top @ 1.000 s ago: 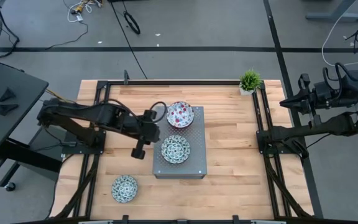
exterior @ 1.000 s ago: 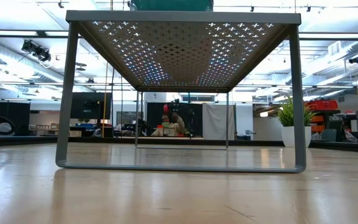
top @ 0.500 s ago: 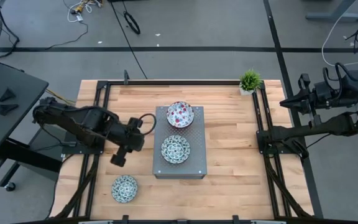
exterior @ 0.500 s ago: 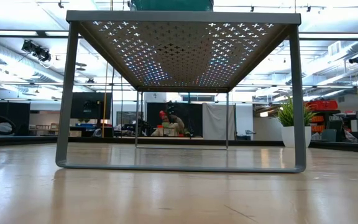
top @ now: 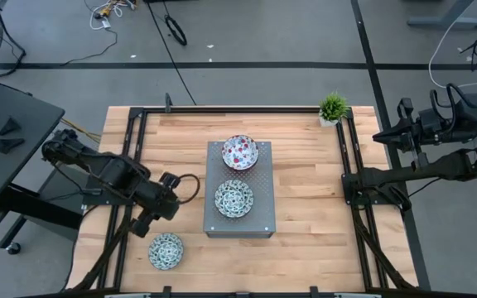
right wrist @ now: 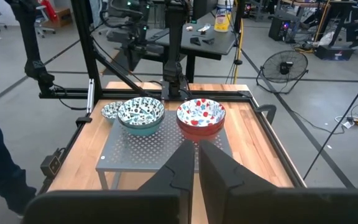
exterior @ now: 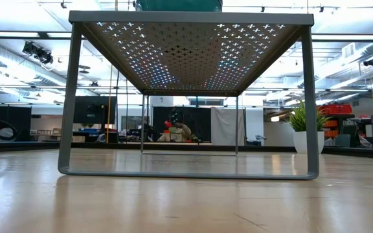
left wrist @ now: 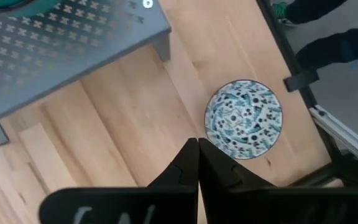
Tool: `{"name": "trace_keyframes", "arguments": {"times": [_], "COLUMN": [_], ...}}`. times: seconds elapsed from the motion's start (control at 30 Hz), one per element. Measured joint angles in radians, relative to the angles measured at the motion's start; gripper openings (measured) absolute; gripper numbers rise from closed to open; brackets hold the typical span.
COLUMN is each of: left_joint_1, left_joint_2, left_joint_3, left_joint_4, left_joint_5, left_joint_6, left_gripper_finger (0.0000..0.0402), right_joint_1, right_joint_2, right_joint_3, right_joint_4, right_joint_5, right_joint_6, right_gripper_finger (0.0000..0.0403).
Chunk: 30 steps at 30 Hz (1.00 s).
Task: Pick & Place Mini bowls
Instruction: Put the green bowl on top of the green bowl on the shelf
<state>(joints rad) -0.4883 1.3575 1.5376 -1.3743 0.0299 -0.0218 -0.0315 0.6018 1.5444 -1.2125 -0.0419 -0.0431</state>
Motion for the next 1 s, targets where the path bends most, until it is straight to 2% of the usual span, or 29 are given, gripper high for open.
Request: {"name": "trace_keyframes", "arguments": {"times": [0.1, 0.27, 0.4, 0.83, 1.0], "left_joint_1": [-0.025, -0.054, -0.071, -0.074, -0.092], "left_joint_2": [-0.001, 0.0, -0.017, -0.096, -0.109], "left_joint_3": [-0.028, -0.102, -0.167, -0.382, -0.458], "left_joint_4": [0.012, 0.049, 0.092, 0.186, 0.25], "left_joint_5": [0.005, 0.089, 0.106, 0.094, 0.105], "left_joint_6": [-0.025, -0.022, -0.02, -0.179, -0.248], "left_gripper_finger": [0.0004, 0.0007, 0.0024, 0.0153, 0.019], "right_joint_1": [0.0, 0.0, 0.0, 0.0, 0.0], "right_joint_2": [0.0, 0.0, 0.0, 0.0, 0.0], "right_joint_3": [0.0, 0.0, 0.0, 0.0, 0.0], "right_joint_4": [0.0, 0.0, 0.0, 0.0, 0.0], "right_joint_5": [0.0, 0.0, 0.0, 0.0, 0.0], "right_joint_6": [0.0, 0.0, 0.0, 0.0, 0.0], "right_gripper_finger": [0.0029, 0.0029, 0.0029, 0.0029, 0.0029]}}
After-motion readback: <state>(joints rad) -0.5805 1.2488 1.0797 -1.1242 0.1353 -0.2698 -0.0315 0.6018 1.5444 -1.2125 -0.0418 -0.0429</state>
